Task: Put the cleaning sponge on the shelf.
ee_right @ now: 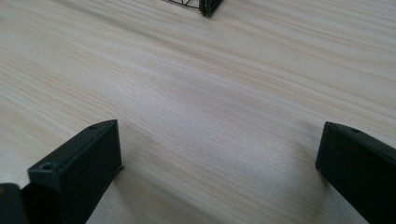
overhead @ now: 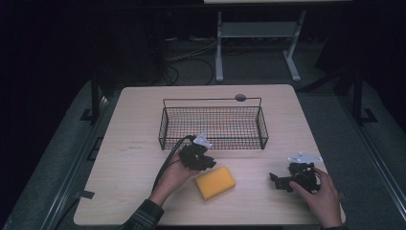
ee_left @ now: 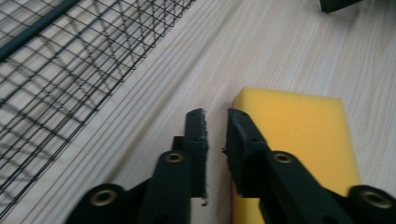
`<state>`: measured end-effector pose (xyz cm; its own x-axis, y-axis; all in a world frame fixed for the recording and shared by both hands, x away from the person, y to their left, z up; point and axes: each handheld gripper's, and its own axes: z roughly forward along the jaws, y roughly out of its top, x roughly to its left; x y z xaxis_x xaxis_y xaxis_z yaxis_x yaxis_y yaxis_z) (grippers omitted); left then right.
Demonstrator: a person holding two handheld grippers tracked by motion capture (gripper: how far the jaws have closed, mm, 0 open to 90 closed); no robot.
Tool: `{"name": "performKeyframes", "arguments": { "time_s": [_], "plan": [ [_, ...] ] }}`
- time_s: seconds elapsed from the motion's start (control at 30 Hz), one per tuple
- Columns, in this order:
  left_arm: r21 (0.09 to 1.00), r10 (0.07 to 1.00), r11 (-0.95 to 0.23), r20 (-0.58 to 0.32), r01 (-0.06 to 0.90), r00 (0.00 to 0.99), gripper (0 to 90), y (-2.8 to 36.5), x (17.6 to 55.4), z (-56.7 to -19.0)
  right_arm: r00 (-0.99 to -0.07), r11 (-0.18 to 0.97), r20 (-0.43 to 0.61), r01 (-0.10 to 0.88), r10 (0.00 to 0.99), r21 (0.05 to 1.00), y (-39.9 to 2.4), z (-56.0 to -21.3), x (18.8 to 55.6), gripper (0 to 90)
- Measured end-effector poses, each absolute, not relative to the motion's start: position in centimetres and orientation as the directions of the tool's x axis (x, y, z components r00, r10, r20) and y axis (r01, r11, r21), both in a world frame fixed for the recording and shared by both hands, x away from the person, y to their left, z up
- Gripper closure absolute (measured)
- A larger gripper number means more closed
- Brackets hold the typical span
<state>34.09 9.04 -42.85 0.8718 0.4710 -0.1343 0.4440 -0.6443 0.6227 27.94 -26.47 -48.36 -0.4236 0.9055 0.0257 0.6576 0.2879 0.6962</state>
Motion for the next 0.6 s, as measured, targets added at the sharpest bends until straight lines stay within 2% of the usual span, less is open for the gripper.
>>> {"name": "performKeyframes", "arguments": {
  "time_s": [0.33,0.4,0.5,0.6],
  "plan": [
    [0.611,0.511,-0.639,-0.117,0.468,0.852,41.0,9.7,33.4,-41.7,-0.424,0.288,0.026,0.658,0.906,0.696,-26.5,-48.4,27.9,0.0],
    [0.606,0.509,-0.643,-0.118,0.468,0.852,38.5,9.7,33.3,-41.6,-0.424,0.288,0.026,0.658,0.905,0.696,-26.5,-48.4,27.9,0.0],
    [0.597,0.501,-0.659,-0.107,0.458,0.859,25.9,9.6,32.9,-41.2,-0.424,0.288,0.026,0.658,0.905,0.696,-26.5,-48.4,27.9,0.0],
    [0.575,0.493,-0.680,-0.101,0.455,0.864,16.9,9.4,32.6,-41.0,-0.424,0.288,0.026,0.658,0.905,0.696,-26.5,-48.4,27.9,0.0]
  ]
}}
